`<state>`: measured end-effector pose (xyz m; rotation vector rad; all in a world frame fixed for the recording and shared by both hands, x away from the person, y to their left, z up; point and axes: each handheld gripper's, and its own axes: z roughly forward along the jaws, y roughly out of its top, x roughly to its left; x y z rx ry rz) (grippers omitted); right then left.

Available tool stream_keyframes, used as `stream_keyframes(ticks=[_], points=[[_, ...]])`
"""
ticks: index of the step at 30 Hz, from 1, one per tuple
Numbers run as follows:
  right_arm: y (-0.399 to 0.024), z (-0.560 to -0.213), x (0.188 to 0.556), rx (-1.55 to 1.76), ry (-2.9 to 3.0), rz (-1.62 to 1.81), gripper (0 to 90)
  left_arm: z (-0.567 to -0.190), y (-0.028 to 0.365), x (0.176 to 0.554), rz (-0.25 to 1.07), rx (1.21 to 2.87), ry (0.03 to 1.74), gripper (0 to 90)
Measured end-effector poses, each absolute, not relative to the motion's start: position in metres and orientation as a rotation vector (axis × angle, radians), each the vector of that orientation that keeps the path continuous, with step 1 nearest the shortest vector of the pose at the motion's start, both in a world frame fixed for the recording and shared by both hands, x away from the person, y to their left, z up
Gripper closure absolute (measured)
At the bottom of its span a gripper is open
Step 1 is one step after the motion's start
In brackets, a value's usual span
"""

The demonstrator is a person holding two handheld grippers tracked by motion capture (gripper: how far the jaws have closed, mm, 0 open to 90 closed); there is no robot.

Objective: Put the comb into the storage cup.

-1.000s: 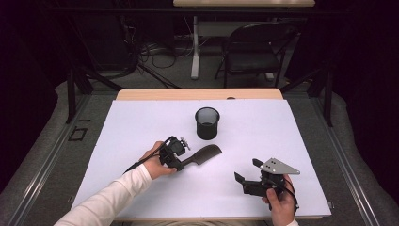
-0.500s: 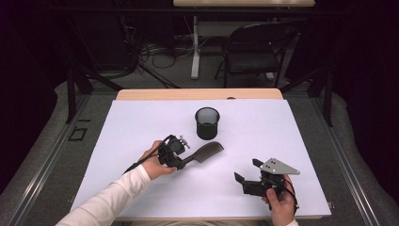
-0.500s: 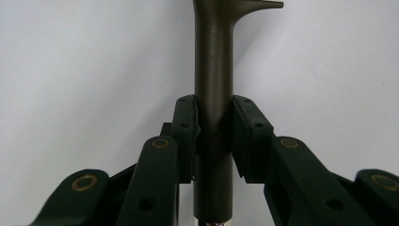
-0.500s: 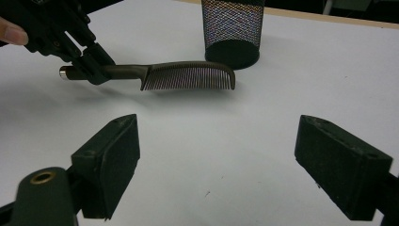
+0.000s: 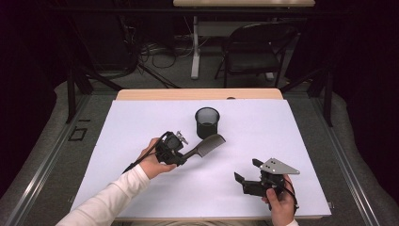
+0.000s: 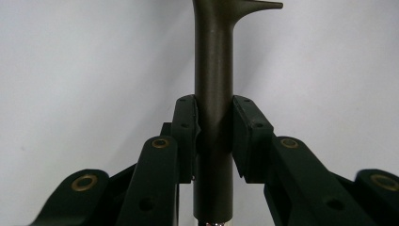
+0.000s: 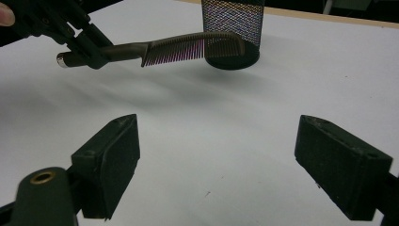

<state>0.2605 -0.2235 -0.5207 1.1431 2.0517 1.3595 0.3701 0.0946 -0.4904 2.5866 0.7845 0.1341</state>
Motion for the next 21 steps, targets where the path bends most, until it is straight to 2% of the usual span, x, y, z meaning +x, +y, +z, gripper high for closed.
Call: stream_keyframes(ticks=[21], points=[[-0.224,-0.521,0.261,1.148,2.060,1.355,14.4,-0.468,0.095,0.362,0.180,2.407,0.754,72.6]])
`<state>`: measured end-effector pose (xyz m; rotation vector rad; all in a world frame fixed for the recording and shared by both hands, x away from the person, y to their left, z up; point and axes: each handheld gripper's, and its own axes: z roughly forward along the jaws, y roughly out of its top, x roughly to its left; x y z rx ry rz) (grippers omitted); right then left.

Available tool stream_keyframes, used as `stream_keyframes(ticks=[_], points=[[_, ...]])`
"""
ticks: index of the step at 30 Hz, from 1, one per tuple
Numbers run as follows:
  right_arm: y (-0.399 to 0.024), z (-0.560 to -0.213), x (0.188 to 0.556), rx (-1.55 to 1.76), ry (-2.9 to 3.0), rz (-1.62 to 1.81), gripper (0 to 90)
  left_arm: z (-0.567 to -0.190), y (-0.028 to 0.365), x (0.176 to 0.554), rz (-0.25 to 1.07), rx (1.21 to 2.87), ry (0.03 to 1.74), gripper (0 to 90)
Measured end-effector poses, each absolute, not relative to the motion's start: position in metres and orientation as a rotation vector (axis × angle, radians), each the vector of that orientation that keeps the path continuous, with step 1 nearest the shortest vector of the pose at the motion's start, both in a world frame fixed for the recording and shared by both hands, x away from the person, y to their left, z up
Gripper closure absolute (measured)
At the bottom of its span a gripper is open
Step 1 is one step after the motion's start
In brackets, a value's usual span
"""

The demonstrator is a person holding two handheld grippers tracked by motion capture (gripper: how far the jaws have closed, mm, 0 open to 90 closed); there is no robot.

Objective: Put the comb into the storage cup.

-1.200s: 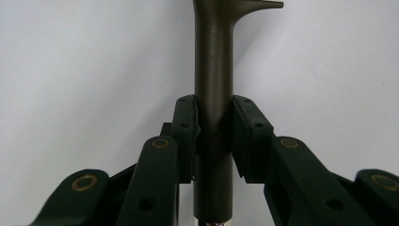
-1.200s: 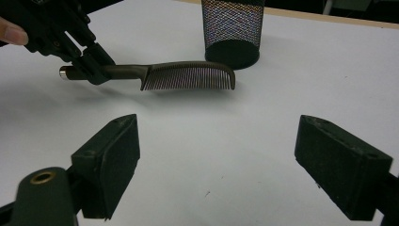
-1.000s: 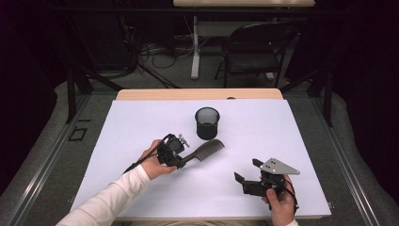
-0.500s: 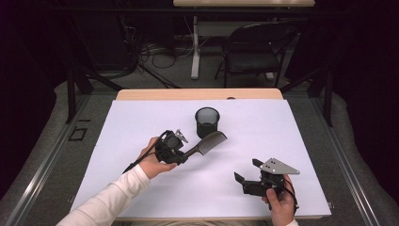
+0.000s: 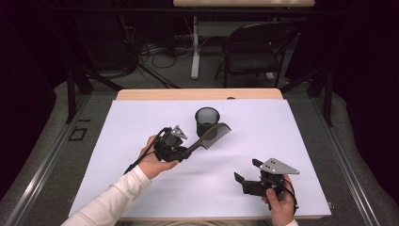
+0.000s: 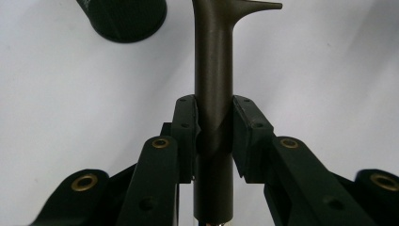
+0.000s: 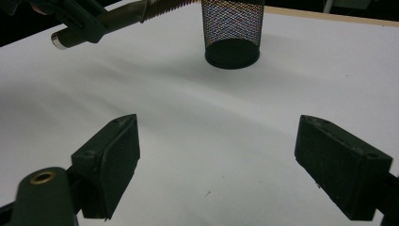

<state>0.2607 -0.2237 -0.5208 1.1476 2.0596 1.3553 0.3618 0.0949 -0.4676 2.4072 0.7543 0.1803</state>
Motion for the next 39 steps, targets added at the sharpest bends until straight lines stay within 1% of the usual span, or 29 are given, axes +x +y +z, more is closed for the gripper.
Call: stream_keyframes(ticks=[15,20,30,39], points=[[-0.224,-0.521,0.261,1.148,2.056,1.355,14.4,-0.459,0.094,0.358,0.246,2.241,0.787,72.6],[-0.223,-0.521,0.261,1.147,2.056,1.356,14.4,-0.459,0.094,0.358,0.245,2.201,0.810,72.6],[-0.223,-0.521,0.261,1.148,2.060,1.349,14.4,-0.456,0.102,0.353,0.284,2.091,0.849,72.6],[-0.223,-0.521,0.260,1.155,2.062,1.347,14.4,-0.461,0.108,0.348,0.332,2.028,0.863,72.6]])
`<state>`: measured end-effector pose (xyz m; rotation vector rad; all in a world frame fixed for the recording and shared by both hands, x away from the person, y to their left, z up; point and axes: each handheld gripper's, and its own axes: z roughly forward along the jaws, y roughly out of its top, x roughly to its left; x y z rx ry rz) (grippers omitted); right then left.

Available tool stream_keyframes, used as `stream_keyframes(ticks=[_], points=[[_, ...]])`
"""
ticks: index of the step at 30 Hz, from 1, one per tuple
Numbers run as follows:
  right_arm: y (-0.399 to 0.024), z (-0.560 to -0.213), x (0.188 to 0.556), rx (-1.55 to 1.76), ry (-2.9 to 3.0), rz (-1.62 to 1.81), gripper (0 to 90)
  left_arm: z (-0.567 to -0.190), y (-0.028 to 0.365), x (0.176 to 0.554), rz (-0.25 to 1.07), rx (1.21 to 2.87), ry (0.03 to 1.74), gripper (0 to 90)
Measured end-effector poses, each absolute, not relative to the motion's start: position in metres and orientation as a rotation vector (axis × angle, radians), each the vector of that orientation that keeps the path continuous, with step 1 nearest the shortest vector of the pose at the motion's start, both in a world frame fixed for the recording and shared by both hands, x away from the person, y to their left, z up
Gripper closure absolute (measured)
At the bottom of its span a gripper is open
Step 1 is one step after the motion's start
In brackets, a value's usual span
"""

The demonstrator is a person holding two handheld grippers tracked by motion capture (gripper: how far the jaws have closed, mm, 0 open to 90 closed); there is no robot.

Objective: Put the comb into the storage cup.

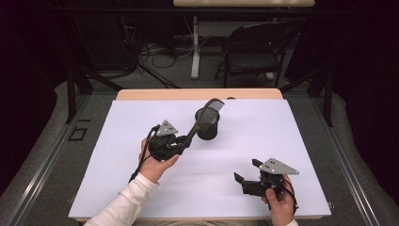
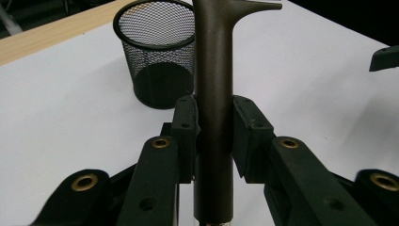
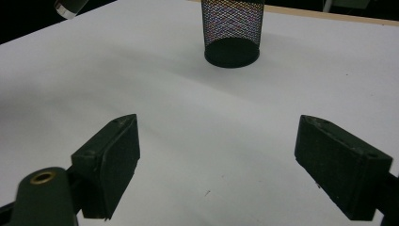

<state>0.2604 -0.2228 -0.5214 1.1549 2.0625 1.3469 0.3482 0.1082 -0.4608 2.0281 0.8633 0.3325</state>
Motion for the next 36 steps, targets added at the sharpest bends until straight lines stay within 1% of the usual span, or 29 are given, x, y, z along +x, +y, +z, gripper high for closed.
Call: stream_keyframes(ticks=[12,36], points=[[-0.222,-0.522,0.261,1.160,2.057,1.341,14.4,-0.461,0.115,0.339,0.389,1.926,0.844,72.6],[-0.215,-0.522,0.264,1.177,2.068,1.328,13.9,-0.474,0.117,0.328,0.429,1.849,0.824,72.6]])
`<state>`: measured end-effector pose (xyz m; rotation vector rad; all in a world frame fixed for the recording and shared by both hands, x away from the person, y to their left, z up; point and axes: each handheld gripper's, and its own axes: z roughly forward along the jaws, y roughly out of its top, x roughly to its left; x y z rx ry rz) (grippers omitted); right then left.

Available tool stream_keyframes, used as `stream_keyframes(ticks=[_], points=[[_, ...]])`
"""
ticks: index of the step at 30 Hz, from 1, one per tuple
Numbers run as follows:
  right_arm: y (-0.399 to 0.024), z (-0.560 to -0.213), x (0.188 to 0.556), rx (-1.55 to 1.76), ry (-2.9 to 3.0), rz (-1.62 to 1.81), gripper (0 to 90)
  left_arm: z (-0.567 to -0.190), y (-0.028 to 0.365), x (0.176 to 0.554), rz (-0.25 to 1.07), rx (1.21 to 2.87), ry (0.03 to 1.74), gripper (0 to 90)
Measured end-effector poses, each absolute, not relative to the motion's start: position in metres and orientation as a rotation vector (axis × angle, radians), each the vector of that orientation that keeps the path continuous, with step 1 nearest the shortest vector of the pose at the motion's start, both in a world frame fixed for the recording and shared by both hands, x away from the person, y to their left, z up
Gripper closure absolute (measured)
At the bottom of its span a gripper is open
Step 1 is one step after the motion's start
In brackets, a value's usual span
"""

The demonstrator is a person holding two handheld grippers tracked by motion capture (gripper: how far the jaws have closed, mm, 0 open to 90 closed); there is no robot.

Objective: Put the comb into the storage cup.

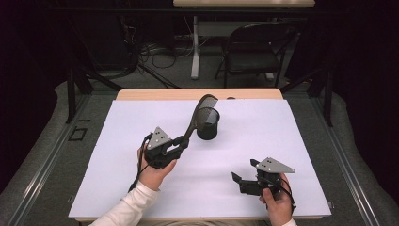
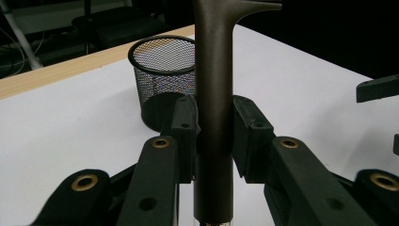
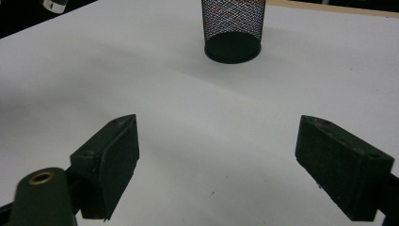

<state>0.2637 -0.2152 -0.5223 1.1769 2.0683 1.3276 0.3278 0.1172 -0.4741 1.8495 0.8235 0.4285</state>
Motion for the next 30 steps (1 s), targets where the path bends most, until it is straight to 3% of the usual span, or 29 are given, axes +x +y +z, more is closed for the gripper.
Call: stream_keyframes(ticks=[12,30], points=[[-0.202,-0.513,0.270,1.190,2.122,1.307,2.9,-0.475,0.118,0.326,0.427,1.834,0.815,72.6],[-0.193,-0.492,0.301,1.277,2.166,1.348,4.7,-0.476,0.124,0.324,0.438,1.795,0.822,72.6]])
